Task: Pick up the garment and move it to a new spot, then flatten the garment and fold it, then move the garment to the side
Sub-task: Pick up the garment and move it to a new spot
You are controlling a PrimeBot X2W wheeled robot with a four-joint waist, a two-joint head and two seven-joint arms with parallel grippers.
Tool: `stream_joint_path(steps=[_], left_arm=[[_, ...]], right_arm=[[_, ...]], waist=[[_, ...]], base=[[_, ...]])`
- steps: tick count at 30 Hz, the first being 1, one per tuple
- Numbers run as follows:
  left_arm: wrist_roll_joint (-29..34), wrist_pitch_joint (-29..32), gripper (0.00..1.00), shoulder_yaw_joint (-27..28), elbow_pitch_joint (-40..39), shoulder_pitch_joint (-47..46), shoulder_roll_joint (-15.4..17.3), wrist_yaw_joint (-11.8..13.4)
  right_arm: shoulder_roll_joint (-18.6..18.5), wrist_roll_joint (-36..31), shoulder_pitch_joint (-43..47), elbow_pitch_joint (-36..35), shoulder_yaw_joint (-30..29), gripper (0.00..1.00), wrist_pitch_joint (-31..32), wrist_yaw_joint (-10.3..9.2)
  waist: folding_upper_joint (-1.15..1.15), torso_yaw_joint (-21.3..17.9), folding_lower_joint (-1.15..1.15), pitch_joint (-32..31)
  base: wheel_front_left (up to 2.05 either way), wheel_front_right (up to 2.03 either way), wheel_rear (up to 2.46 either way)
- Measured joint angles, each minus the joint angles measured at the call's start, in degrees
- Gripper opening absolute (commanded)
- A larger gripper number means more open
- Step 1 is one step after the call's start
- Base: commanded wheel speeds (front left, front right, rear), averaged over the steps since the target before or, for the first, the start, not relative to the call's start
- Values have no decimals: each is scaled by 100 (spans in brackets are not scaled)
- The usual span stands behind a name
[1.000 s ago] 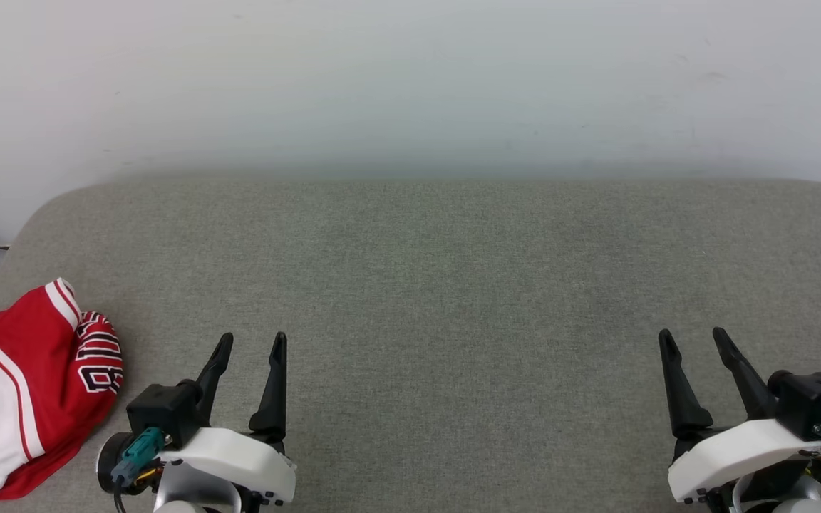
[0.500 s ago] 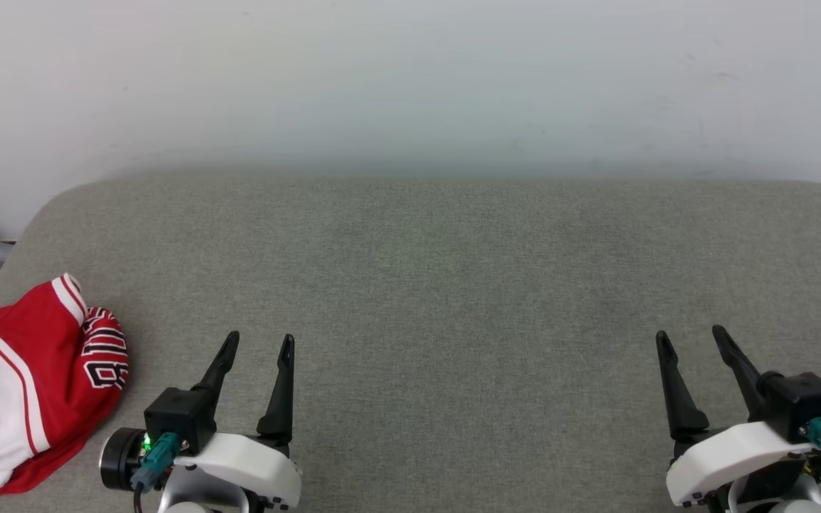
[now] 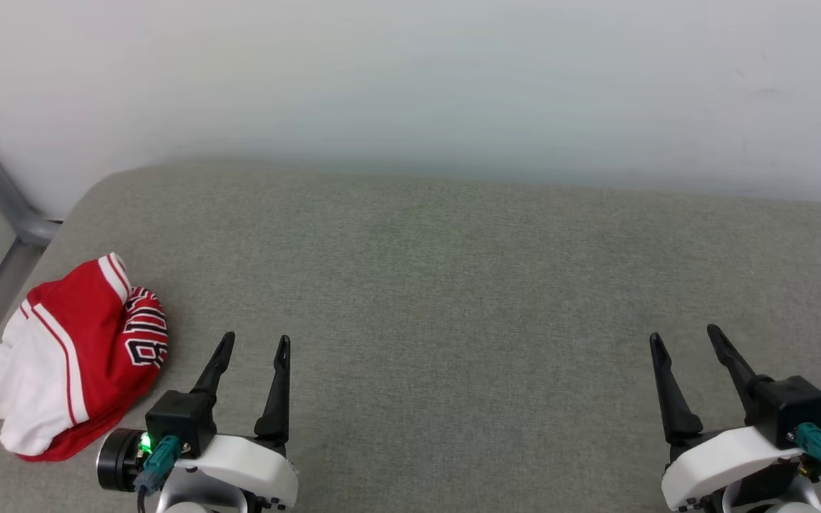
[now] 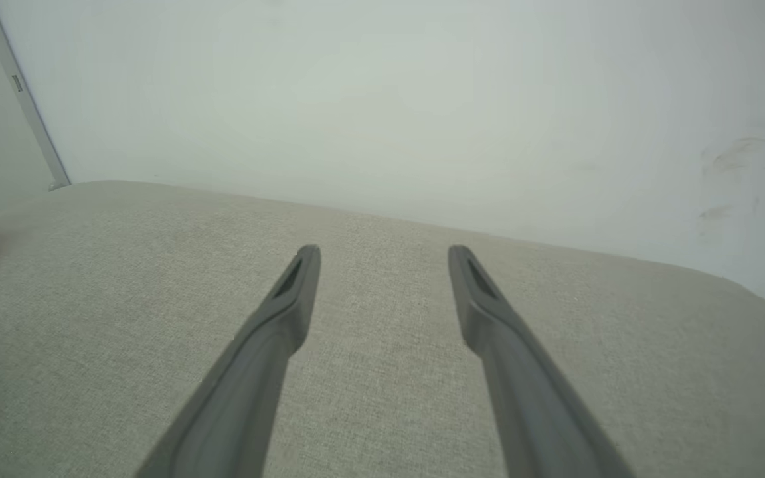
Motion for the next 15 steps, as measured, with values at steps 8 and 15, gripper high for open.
stream_joint_path(steps=[8,15], left_arm=[[292,-82,100,254,49,-1,-24,-32],[420,-112,100,523,93,14,-62,-71]], right_arm=[[0,-188,4,-34,164,100,-80,0],[2,-180,3,-40,303,100,-152,1]], waist=[[0,523,0,-19],[0,1076,0,-25]], base=[[0,0,0],[0,0,0]])
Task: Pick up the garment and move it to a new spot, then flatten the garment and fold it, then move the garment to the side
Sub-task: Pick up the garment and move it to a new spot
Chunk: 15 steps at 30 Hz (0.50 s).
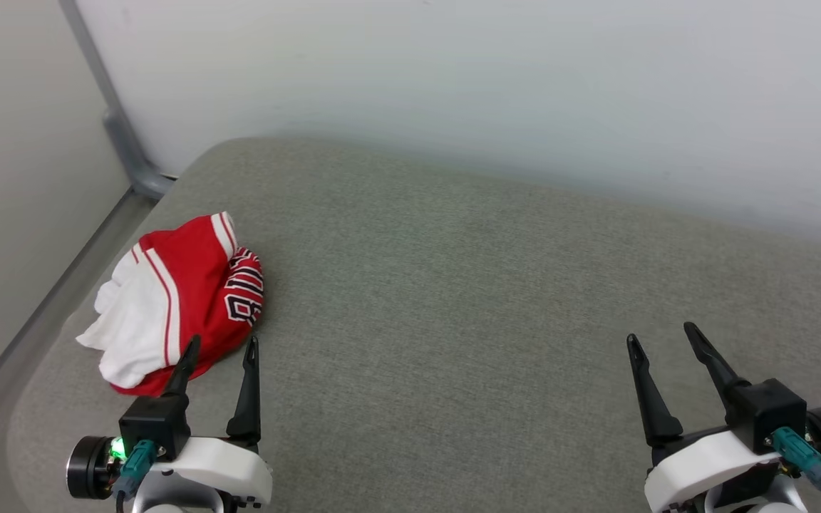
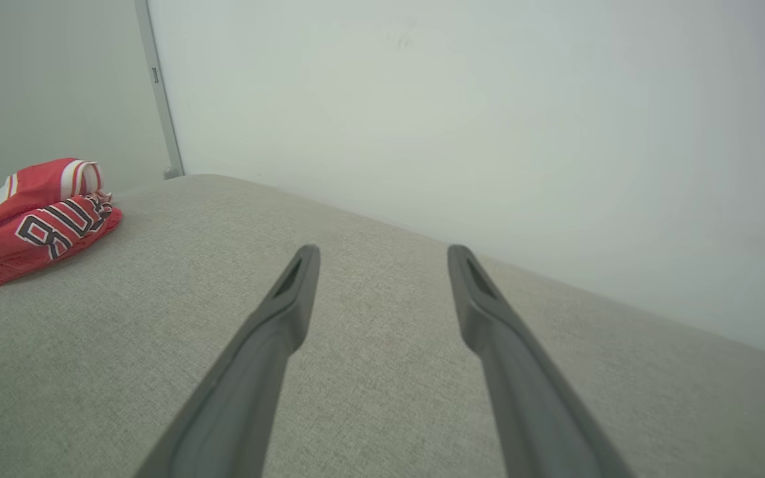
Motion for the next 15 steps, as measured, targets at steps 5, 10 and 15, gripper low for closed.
stream_joint_path(steps=[5,10,15], left_arm=[[-25,-15,100,118,55,18,-54,-54],[-29,-15,100,219,101,38,-86,-90],[-21,-15,100,256,137,36,-105,-153]], right_arm=[[-1,115,-7,38,71,100,-47,0],[-1,201,-36,65,124,100,-76,0],[-1,183,-92,85,131,100,-81,0]], waist=[[0,375,0,3],[0,684,0,14],[0,896,0,45]], base=[[0,0,0],[0,0,0],[0,0,0]])
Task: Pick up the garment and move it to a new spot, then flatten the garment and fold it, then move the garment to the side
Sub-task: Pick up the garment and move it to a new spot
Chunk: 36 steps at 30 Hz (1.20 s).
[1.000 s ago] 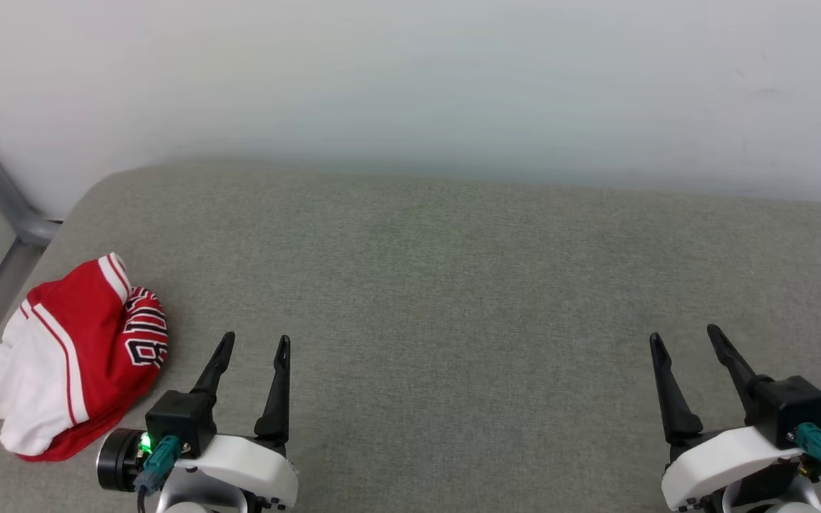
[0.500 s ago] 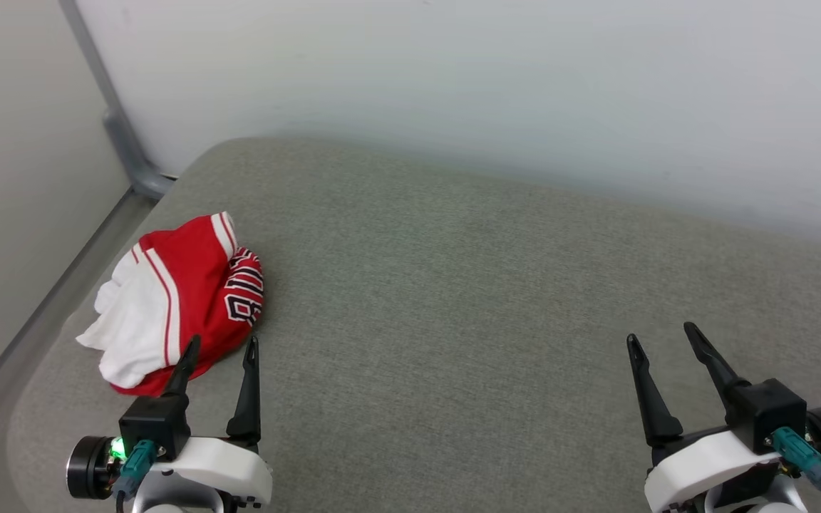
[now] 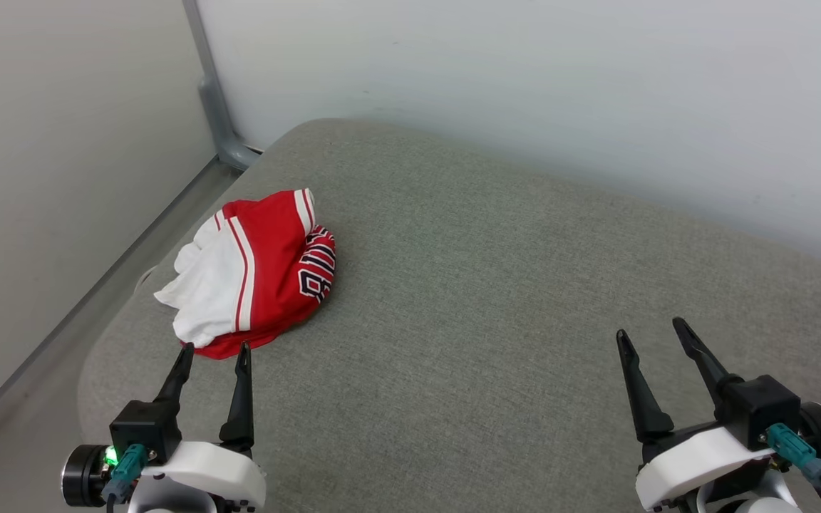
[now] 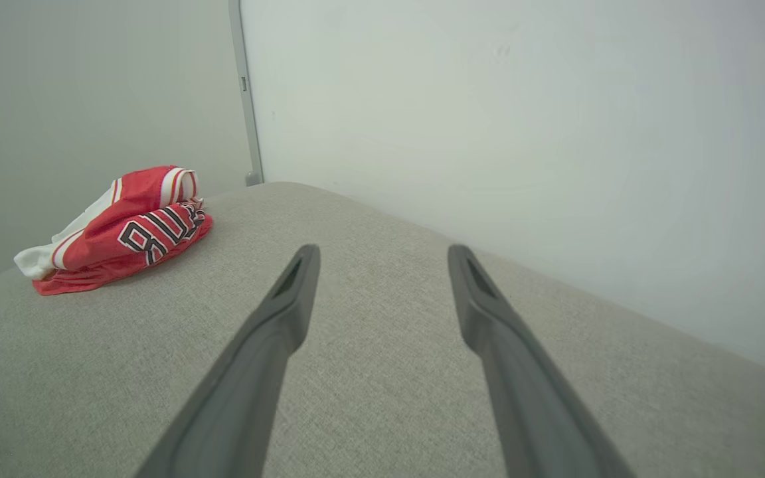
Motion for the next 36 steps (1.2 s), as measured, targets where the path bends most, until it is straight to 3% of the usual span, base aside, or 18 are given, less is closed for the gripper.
stream_joint_path(steps=[10,16,20,26,32,36], left_arm=[[-79,-1,100,220,336,-550,12,-68],[-379,40,100,349,1022,-1495,247,-135],[-759,512,100,380,1570,-2226,533,-185],[-1379,1702,100,163,2406,-3125,1107,-218],[-2070,3049,100,-100,3138,-3581,1747,-227],[-2386,3683,100,-233,3522,-3727,1978,-227]], right_arm=[[0,-62,-205,-21,73,100,42,0],[0,-146,-417,-119,163,100,188,0],[0,-220,-577,-218,201,100,289,0],[1,-424,-862,-383,236,100,402,0],[1,-520,-1093,-441,249,100,438,0],[0,-538,-1211,-428,258,100,417,0]], waist=[[0,61,0,243],[0,-153,0,554],[0,-345,1,844],[0,-654,1,1408],[0,-975,1,1966],[0,-1162,1,2262]], base=[[0,0,0],[0,0,0],[0,0,0],[0,0,0],[0,0,0],[0,0,0]])
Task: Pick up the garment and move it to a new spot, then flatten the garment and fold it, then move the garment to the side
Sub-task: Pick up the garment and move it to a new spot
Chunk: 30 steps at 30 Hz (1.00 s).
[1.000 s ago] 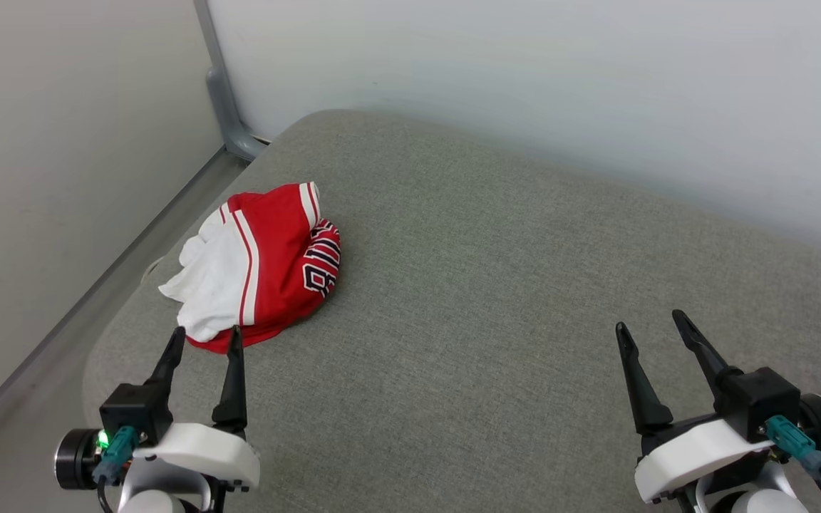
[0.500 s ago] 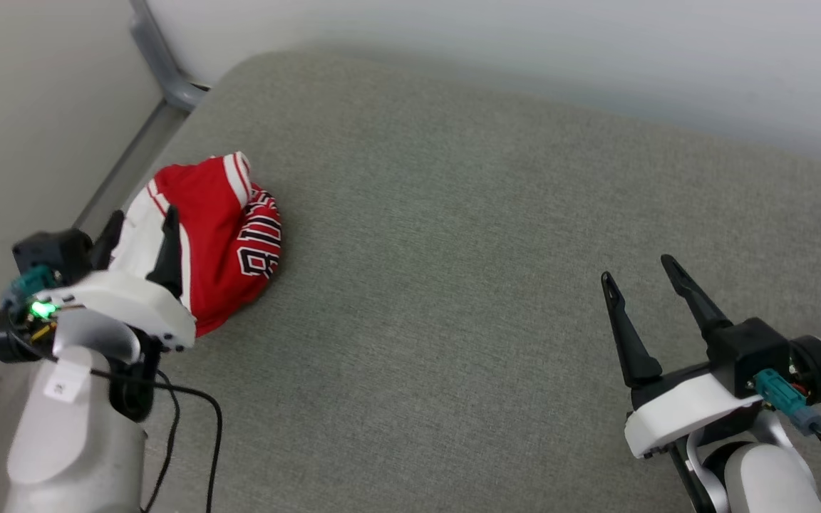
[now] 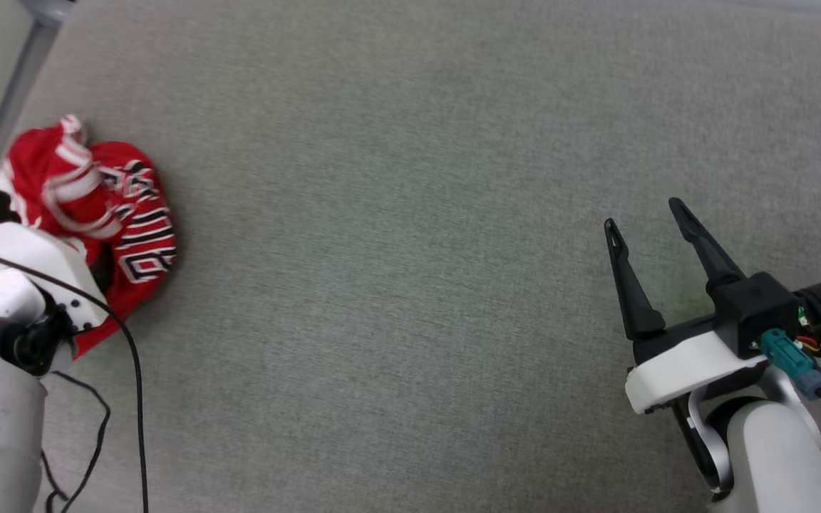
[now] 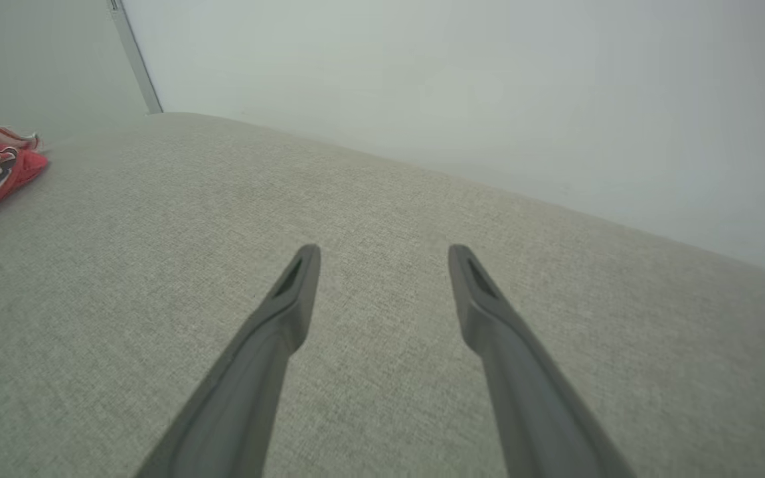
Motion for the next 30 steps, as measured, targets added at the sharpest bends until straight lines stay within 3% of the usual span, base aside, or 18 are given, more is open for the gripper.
stream_joint_path(steps=[4,5,6,7,8,15,30], left_arm=[[-197,650,100,-133,358,-132,155,-1],[-257,798,81,-152,422,-188,166,-2],[-342,914,44,-149,478,-225,175,-2],[-387,966,18,-163,502,-244,181,-2],[-402,967,0,-174,522,-250,186,-2],[-387,-1,0,-276,647,-137,29,1],[-34,-3123,0,-331,229,134,-148,49]], right_arm=[[1,-3,-85,35,34,100,-27,0],[1,-20,-111,42,30,100,-29,0],[-1,-25,-124,55,29,100,-29,0],[0,-25,-138,71,26,100,-30,-1],[1,-27,-149,79,23,100,-30,1],[1,-43,-141,162,-80,100,-36,0],[0,271,394,393,-253,100,-180,0]], waist=[[0,-143,-1,190],[0,-171,-1,222],[0,-193,-1,248],[0,-210,-1,268],[0,-222,-1,282],[0,-186,0,96],[0,-64,-2,-1331]], base=[[0,0,0],[0,0,0],[0,0,0],[0,0,0],[0,0,0],[0,0,0],[0,0,0]])
